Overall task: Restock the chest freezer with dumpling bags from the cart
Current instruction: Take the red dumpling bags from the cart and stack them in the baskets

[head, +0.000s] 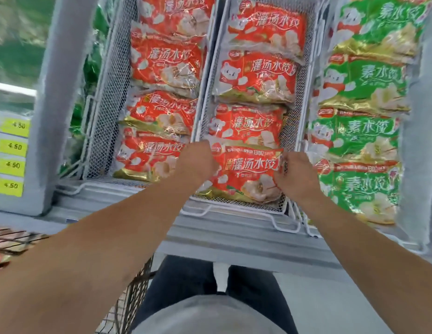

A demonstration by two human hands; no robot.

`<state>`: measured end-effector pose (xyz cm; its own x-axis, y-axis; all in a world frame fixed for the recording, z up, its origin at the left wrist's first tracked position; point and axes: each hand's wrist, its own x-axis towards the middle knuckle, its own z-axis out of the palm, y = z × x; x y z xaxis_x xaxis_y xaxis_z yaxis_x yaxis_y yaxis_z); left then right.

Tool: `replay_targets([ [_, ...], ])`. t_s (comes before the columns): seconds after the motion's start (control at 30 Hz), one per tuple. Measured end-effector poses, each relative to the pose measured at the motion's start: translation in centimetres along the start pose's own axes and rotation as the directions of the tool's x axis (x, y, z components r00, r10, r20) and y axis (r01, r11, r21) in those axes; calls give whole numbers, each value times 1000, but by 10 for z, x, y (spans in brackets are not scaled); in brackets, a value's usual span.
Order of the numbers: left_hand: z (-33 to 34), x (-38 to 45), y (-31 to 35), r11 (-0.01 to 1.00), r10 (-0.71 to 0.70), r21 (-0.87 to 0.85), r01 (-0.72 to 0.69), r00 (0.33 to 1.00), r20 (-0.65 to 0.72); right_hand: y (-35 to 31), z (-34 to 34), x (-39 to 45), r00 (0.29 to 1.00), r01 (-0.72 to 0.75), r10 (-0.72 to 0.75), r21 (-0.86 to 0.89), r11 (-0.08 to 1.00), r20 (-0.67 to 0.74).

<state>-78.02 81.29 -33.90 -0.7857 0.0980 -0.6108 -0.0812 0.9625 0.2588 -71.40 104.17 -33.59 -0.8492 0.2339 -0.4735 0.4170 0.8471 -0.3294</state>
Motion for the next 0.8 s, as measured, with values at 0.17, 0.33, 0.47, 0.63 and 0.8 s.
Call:
replay_targets([
  [0.17, 28, 19, 8, 959, 278, 40, -281, 958, 70, -9, 29, 30, 961, 151, -108, -153, 977, 254],
  [0.33, 58, 32, 4, 909, 295, 205, -363, 908, 297, 6, 52, 31, 894, 231, -30, -401, 886, 448],
  [0.47, 80, 35, -7, 910, 244, 248, -333, 912, 331, 14, 59, 22, 888, 274, 1, -532, 801, 459],
  [0.63, 87, 37, -15, 913, 238, 263, -313, 929, 283, 7, 60, 24, 896, 266, 19, -571, 777, 444],
  [0.8, 75, 37, -10, 918, 244, 224, -329, 910, 336, 6, 50, 23, 893, 310, -33, -560, 768, 449],
])
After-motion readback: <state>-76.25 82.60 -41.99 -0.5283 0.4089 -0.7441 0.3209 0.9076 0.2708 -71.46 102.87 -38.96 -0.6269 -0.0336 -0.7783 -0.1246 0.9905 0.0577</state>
